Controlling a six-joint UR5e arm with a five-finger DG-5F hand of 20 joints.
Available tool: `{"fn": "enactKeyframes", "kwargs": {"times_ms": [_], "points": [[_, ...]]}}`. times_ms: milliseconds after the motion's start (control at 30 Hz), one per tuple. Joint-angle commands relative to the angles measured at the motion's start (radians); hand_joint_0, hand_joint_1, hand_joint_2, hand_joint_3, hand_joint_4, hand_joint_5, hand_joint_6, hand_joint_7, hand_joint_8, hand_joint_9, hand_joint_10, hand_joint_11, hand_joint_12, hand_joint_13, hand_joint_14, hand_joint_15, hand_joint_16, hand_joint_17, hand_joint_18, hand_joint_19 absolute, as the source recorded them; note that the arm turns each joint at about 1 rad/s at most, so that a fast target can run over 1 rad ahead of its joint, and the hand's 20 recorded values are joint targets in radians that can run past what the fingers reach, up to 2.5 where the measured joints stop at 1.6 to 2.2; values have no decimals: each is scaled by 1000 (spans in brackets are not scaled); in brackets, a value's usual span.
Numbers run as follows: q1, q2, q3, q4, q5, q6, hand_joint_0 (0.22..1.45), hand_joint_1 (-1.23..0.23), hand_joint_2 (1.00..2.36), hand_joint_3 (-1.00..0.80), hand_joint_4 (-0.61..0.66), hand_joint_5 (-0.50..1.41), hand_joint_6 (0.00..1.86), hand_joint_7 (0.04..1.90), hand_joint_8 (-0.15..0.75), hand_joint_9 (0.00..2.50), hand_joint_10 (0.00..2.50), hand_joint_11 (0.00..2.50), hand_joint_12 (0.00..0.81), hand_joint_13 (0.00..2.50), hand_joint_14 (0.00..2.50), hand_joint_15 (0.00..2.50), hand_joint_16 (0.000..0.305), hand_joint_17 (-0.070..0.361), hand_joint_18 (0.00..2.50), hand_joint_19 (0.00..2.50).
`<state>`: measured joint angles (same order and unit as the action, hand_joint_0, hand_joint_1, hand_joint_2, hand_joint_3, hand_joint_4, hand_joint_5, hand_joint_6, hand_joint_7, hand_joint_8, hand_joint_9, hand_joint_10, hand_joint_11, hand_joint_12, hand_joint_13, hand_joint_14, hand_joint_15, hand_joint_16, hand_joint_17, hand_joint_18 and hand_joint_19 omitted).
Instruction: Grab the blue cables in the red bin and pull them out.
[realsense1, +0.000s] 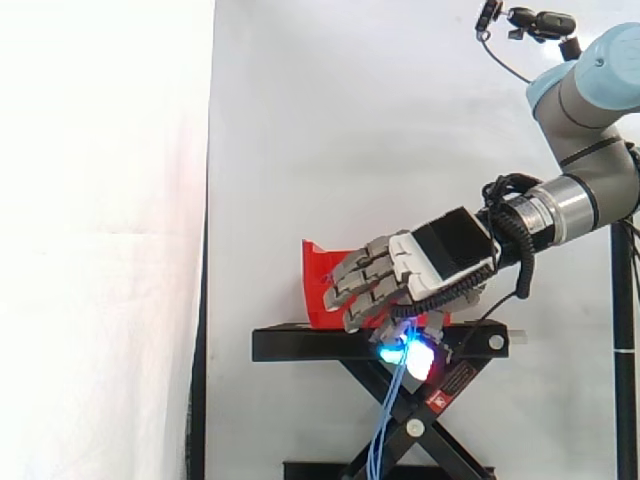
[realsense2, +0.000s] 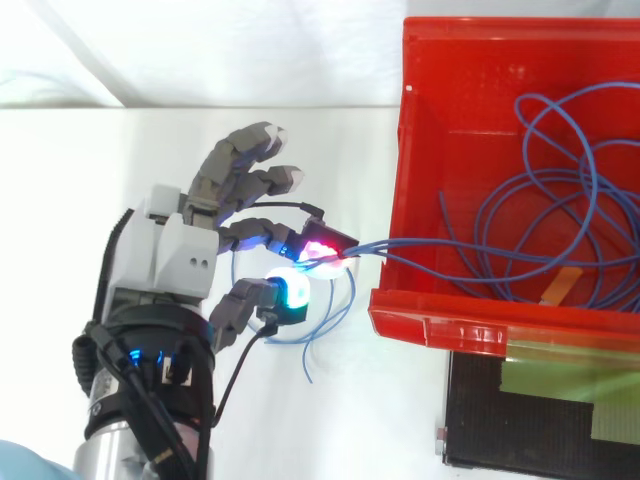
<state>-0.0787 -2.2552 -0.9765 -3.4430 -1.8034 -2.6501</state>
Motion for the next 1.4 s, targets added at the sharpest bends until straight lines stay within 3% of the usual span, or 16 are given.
{"fn": "enactKeyframes", "kwargs": {"times_ms": [0,267,500,633,733,833,867,933,1000,1033,1367], "points": [[2,0,1,8,-5,23,922,-751,1000,-1000,172,1031,217,732,241,770,14,470,285,515,15,393,37,84,362,516],[5,2,2,13,-8,23,921,-751,1000,-1000,172,1031,211,735,243,768,12,459,287,516,14,389,37,84,362,508],[8,0,33,13,-8,45,920,-751,1000,-1000,175,1030,208,736,241,765,14,458,286,516,14,397,37,84,362,508],[11,0,39,13,-8,88,919,-751,1000,-1000,167,1030,204,737,242,768,12,452,286,515,14,397,37,84,362,516],[17,0,41,25,-8,193,918,-751,1000,-1000,170,1030,200,739,242,767,13,466,286,515,15,396,37,84,361,516],[23,0,41,82,-8,298,916,-752,1000,-1000,172,1029,187,746,246,767,13,475,286,514,15,396,37,84,360,516],[23,0,41,82,-8,298,916,-752,1000,-1000,173,1029,187,747,247,767,13,476,286,514,14,396,37,84,360,516],[28,0,42,151,-8,359,914,-751,1000,-1000,185,1032,178,746,247,769,13,472,286,513,14,396,37,84,360,516],[30,0,42,191,-8,379,913,-751,1000,-1000,179,1033,162,753,249,768,13,478,286,512,15,396,37,84,359,515],[33,0,42,277,-8,387,911,-751,1000,-1000,178,1033,155,757,250,768,15,485,286,512,15,396,37,84,359,515],[36,0,42,438,-44,408,898,-752,1000,-1000,199,1033,22,795,256,776,16,506,286,508,14,399,37,84,353,517]]}}
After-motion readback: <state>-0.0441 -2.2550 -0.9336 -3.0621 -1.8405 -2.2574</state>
